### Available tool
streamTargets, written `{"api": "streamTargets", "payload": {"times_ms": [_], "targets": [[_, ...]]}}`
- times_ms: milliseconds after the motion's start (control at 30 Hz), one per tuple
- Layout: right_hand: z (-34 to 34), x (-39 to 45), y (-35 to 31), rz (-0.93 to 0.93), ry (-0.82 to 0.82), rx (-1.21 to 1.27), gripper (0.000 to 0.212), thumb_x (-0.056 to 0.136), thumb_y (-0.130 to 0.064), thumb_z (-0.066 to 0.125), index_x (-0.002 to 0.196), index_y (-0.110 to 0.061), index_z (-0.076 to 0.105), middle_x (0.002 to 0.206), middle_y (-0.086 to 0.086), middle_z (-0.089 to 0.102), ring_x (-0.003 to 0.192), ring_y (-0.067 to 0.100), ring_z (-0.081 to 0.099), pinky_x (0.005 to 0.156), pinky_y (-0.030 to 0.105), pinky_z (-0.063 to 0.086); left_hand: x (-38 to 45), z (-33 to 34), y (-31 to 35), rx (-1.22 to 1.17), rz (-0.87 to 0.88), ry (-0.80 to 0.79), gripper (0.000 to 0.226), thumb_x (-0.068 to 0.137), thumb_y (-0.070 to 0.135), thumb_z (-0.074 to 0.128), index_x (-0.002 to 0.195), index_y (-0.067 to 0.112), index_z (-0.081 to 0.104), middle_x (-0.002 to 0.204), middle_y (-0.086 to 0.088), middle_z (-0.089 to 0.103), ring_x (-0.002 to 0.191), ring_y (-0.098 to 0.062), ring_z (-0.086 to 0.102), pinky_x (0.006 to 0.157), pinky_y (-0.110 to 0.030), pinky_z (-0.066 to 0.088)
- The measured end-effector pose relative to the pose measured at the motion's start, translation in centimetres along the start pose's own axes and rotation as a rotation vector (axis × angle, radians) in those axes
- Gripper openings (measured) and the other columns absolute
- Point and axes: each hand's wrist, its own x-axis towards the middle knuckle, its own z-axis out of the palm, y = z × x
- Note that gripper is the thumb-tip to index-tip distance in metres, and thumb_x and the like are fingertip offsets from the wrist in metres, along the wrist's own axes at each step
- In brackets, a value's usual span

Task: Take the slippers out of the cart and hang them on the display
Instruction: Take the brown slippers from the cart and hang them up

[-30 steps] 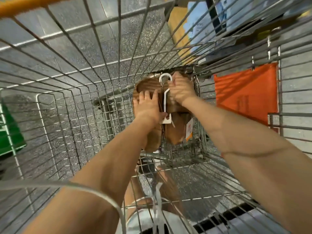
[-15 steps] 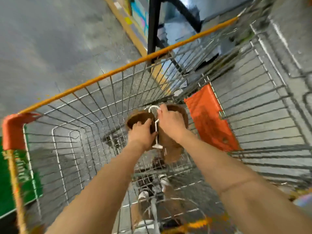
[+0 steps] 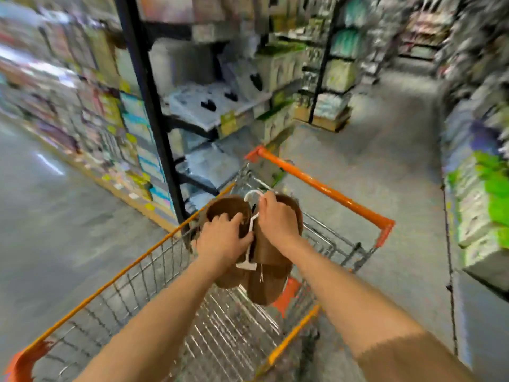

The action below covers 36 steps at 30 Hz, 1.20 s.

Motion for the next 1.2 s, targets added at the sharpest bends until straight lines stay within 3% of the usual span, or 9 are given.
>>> {"api": "streamTargets", "payload": {"times_ms": [200,400,633,733,833,967,1033,1200], "targets": [[-14.6,-3.4,3.5,0.124,0.266,-0.004,0.032,0.101,-0.025,0.028,0.115,-0.003,0.047,0.104,0.026,0.066,0.097,0.043,0.060,0.074,0.044,0.043,-2.5,-8.2,11.0,0.012,0.243,0.277,0.046,0.088,0.054,0.044,0.123,0.025,0.051,0.116,-0.010,0.056,0.114,-0.029,0.048,0.091,-0.037,0.034],[-25.1,-15.0,9.7,0.226,0.423,-0.118,0.030,0.101,-0.027,0.028,0.107,-0.006,0.048,0.096,0.021,0.067,0.088,0.039,0.062,0.064,0.038,0.038,-11.1,-9.1,22.5,-0.071,0.538,0.374,0.044,0.089,0.054,0.043,0.116,0.022,0.054,0.109,-0.011,0.060,0.110,-0.031,0.049,0.088,-0.039,0.034],[-32.5,-31.4,15.9,0.573,0.511,-0.325,0.035,0.101,-0.030,0.029,0.116,-0.005,0.047,0.105,0.026,0.066,0.099,0.042,0.061,0.079,0.045,0.045,-22.6,-6.5,35.0,-0.109,0.940,0.310,0.050,0.086,0.058,0.034,0.115,0.024,0.057,0.103,-0.008,0.065,0.106,-0.028,0.053,0.090,-0.040,0.030],[-34.7,-38.5,17.0,0.721,0.568,-0.425,0.033,0.100,-0.028,0.030,0.116,-0.004,0.047,0.101,0.025,0.067,0.095,0.041,0.063,0.076,0.045,0.047,-27.8,-6.0,39.2,-0.134,1.150,0.258,0.051,0.087,0.057,0.035,0.117,0.023,0.057,0.106,-0.010,0.066,0.107,-0.029,0.055,0.090,-0.040,0.029],[-36.5,-45.7,17.1,0.895,0.630,-0.455,0.033,0.101,-0.028,0.030,0.114,-0.004,0.047,0.097,0.024,0.067,0.090,0.040,0.063,0.068,0.041,0.044,-32.9,-5.7,42.4,-0.194,1.394,0.185,0.068,0.078,0.062,0.020,0.117,0.020,0.056,0.104,-0.010,0.066,0.102,-0.029,0.058,0.087,-0.038,0.031],[-36.4,-54.6,15.1,1.124,0.733,-0.517,0.033,0.100,-0.028,0.031,0.112,-0.003,0.049,0.096,0.026,0.067,0.091,0.040,0.062,0.069,0.040,0.042,-40.0,-4.2,44.3,-0.288,1.672,0.131,0.051,0.085,0.058,0.032,0.100,0.016,0.058,0.091,-0.009,0.066,0.088,-0.028,0.060,0.072,-0.034,0.034],[-35.9,-58.9,13.2,1.215,0.778,-0.574,0.033,0.100,-0.028,0.031,0.110,-0.004,0.050,0.093,0.024,0.067,0.087,0.040,0.062,0.069,0.040,0.043,-44.2,-3.8,43.9,-0.331,1.759,0.089,0.057,0.081,0.059,0.025,0.092,0.015,0.058,0.086,-0.009,0.066,0.082,-0.030,0.062,0.063,-0.032,0.031],[-35.7,-69.9,7.6,1.418,0.884,-0.669,0.034,0.100,-0.030,0.029,0.114,-0.007,0.050,0.087,0.017,0.068,0.081,0.035,0.063,0.064,0.036,0.043,-55.6,-4.8,42.6,-0.357,1.970,-0.026,0.038,0.091,0.052,0.042,0.089,0.017,0.055,0.094,-0.006,0.067,0.090,-0.027,0.062,0.061,-0.030,0.030]]}}
